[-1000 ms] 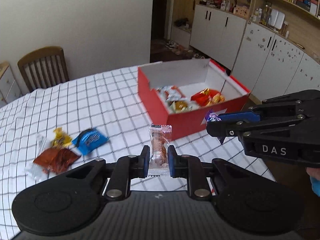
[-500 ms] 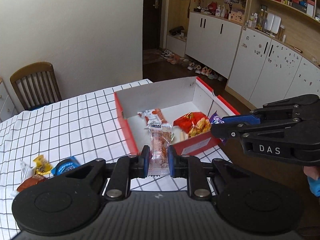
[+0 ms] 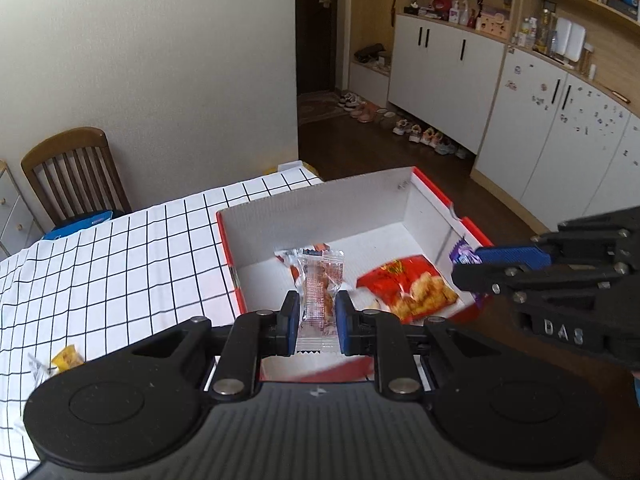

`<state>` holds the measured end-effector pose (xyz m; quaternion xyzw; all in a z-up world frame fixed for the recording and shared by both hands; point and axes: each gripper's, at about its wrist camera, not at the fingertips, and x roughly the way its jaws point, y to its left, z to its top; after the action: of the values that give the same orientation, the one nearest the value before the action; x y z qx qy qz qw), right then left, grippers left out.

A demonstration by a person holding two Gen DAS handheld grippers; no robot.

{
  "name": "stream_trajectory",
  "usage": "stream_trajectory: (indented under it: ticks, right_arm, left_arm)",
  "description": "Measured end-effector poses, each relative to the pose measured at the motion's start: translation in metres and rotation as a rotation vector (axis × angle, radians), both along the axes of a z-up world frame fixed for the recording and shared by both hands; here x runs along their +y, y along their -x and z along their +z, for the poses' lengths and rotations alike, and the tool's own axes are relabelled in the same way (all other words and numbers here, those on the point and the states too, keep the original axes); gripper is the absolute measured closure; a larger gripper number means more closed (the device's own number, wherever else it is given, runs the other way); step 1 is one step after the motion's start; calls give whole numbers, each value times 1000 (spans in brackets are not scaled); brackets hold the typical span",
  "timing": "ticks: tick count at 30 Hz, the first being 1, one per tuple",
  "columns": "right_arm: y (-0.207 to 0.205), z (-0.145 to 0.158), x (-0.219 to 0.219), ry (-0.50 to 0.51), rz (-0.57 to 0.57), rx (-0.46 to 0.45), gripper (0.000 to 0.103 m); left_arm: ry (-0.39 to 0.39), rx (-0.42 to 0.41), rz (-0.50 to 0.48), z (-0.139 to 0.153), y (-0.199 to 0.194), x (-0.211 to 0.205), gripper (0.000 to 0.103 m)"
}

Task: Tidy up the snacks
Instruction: 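Carry the orange candy stick and purple candy with both grippers over the box, then lower both candies into the box and open both grippers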

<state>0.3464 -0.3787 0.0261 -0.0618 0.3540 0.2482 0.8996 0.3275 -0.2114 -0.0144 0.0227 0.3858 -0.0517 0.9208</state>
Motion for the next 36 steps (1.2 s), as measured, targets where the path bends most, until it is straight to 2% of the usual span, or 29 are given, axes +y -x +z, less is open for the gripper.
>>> stream_trajectory:
  ticks: [8,21,36]
  right_arm:
    - [-32,-12,2,19,-3,20,87]
    - [-71,-49,19,29,6,129,87]
    - [-87,-74,28,57,43,193,87]
  left_arm:
    - [-17,40,25,-11,-44,-5,84]
    - [-97,142,62,-49,-100,-7,84]
    - [-68,283,49,-86,-126,-11,84]
